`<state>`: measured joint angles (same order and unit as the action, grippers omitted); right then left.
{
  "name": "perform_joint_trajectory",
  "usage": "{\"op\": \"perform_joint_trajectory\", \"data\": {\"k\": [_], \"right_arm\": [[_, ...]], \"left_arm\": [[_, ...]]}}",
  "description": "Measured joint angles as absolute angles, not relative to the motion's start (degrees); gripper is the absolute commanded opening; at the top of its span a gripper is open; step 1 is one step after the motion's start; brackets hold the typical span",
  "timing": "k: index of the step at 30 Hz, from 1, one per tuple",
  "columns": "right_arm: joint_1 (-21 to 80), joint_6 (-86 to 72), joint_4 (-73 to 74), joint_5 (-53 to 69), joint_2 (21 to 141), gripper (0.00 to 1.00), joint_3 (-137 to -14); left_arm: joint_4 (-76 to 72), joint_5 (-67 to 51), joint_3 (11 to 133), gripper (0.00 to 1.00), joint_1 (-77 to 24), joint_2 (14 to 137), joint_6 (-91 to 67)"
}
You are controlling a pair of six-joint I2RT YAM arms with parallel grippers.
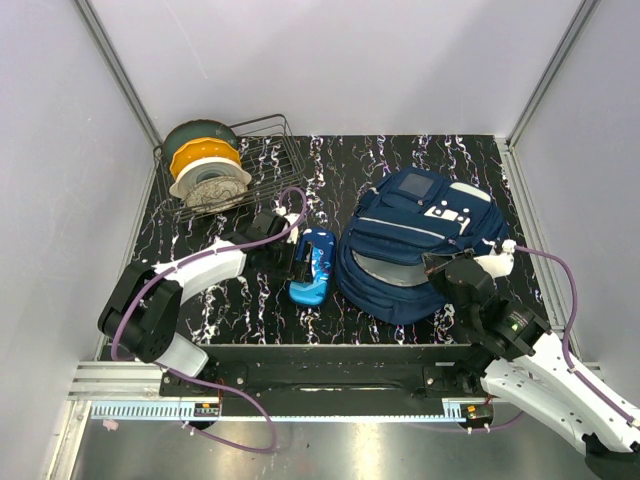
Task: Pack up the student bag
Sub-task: Move the stationery to the center of the board.
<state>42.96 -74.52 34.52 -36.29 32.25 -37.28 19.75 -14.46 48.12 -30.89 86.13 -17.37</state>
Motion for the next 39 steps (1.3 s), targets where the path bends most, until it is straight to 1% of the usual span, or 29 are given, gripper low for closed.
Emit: {"op": "perform_joint_trajectory", "data": {"k": [2,13,16,28,34,39], "right_arm": [[43.0,-74.5,34.5,-36.2,32.2,0.03,-37.3],[43.0,-72.6,34.3,-35.8,30.7,0.03,-37.2],[43.0,-71.9,32.3,-35.2,31.1,0.03,-36.3],[43.0,-67.9,20.4,-28.8,42.6,0.03,-35.9],[42.7,-66.9,19.7,-28.8,39.9,0.03,-35.3],[42.7,-67.1,22.5,-30.6,34.7,0.03,-34.2]], "left_arm": [[19.9,-14.5,48.1,0.99,-30.9,86.1,-17.4],[19.9,-13.5,48.2,0.99,-30.9,86.1,-19.9],[19.6,-12.3,48.2,0.99,-30.9,85.4,-21.6],[11.8,-4.3,46.2,0.99,-30.9,74.5,-28.0],[10.5,-0.6,43.1,0.99,-30.9,70.1,-29.6],[12.7,0.0,43.4,0.99,-31.1,69.8,-29.6]]}}
